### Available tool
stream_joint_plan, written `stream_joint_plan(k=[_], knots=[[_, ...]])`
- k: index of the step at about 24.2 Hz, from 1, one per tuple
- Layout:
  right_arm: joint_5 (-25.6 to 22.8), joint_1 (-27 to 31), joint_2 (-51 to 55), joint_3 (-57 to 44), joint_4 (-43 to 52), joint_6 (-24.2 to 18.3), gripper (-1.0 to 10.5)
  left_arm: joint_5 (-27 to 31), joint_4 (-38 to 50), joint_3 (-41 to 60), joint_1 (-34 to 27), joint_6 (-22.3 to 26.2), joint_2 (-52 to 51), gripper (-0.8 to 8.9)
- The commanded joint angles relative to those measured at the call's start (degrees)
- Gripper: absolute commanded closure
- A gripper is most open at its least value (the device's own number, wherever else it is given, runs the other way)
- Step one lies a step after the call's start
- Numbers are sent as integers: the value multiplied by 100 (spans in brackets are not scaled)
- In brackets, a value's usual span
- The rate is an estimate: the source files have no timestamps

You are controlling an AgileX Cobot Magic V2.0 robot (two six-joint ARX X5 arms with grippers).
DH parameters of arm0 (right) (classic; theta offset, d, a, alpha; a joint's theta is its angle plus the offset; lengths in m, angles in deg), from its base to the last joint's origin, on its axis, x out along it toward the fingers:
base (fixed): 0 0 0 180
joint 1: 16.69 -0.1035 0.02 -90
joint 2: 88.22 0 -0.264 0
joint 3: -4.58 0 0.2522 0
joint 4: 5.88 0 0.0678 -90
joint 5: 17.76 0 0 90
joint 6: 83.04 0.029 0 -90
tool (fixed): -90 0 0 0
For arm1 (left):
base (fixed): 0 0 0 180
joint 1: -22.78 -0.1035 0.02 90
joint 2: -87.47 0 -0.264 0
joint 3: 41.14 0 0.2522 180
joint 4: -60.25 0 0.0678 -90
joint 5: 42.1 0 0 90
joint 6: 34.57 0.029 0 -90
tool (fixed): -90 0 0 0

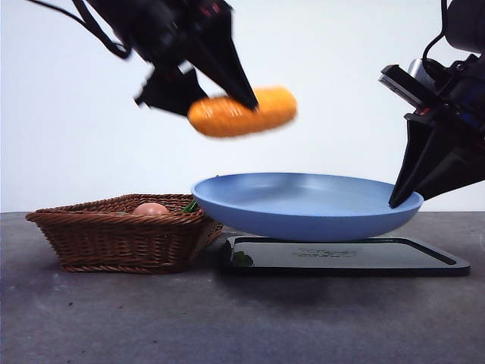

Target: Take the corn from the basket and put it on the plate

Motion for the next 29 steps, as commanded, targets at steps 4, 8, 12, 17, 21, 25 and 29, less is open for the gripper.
stream_joint_plan(k=[4,8,12,17,21,25,29], knots=[[57,-15,-46,129,133,144,945,28,46,-105,391,243,835,636],[87,-15,-46,129,140,144,945,33,44,-105,533,380,975,628],[85,-13,-46,129,142,142,945,52,46,-105,542,393,975,510],[81,-15,-46,129,144,138,945,52,48,-107,542,313,973,497],[79,-13,-46,129,144,136,945,44,24,-151,542,271,953,497],[59,7,-46,129,144,136,945,39,-31,-247,542,216,841,497],[61,116,-48,129,151,136,945,39,-234,-474,540,219,647,497]])
